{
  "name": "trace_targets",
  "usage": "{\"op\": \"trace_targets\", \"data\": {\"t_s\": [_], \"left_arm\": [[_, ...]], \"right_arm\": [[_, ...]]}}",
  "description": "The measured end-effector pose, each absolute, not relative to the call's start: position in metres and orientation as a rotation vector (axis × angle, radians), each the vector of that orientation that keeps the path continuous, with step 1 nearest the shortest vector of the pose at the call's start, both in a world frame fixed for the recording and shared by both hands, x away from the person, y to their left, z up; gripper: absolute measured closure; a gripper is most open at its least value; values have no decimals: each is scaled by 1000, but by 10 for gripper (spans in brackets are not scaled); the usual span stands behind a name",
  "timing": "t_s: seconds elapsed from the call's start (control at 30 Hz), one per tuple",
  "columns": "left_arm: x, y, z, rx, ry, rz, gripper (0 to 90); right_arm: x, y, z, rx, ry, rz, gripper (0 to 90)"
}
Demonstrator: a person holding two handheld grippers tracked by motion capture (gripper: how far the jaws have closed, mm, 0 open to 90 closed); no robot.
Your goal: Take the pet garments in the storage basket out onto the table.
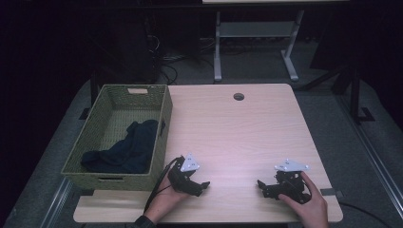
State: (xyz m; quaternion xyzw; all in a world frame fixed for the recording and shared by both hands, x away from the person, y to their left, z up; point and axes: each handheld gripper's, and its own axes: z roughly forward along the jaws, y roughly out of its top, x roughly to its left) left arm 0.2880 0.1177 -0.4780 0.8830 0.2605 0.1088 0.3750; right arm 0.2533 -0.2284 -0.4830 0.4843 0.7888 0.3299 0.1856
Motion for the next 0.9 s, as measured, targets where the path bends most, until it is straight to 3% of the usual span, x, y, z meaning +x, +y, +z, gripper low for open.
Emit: {"op": "trace_targets", "data": {"t_s": [0.9], "left_arm": [[292,120,-464,2260,693,285,133]], "right_arm": [[253,-229,-483,1345,2238,933,5]]}}
